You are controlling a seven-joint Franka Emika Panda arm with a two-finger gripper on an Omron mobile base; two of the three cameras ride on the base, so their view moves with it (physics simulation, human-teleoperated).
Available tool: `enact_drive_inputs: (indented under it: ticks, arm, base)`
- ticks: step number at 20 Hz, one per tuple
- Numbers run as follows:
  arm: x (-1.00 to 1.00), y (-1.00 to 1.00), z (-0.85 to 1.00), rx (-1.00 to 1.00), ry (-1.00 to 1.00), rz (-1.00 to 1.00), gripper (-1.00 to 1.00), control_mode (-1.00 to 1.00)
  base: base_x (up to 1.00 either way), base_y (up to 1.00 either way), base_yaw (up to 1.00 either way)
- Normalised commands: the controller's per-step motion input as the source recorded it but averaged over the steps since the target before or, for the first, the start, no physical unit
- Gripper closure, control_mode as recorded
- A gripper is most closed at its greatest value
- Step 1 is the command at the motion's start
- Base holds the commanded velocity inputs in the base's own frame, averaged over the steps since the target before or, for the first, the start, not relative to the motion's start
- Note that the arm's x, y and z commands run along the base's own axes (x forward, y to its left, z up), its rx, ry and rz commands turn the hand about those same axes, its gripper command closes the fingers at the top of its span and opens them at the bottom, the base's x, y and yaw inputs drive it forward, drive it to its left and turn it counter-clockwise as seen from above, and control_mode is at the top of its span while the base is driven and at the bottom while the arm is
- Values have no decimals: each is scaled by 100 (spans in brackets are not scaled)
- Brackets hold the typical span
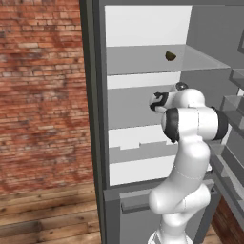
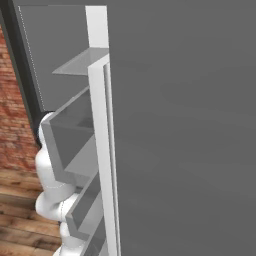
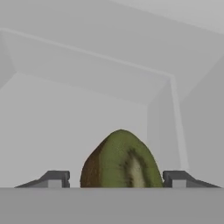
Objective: Pick up both kiwis from the fridge and place them inside the tupperware on the counter.
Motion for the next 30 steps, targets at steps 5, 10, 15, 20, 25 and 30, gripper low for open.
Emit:
enact_drive_inputs:
  ticks: [5,10,15,20,25,30]
  arm:
    - [-11,0,-19,0,-1,0,100,-100]
    - [-55,5,-4,0,-23,0,100,-100]
    - [-90,38,10,0,-25,-12,100,-100]
    - [-72,50,63,0,5,-28,100,-100]
    - [-41,48,100,0,46,-22,100,-100]
    - [-31,55,100,0,71,-1,100,-100]
  base:
    - [0,0,0]
    - [0,0,0]
    - [0,0,0]
    - [0,0,0]
    - [0,0,0]
    - [0,0,0]
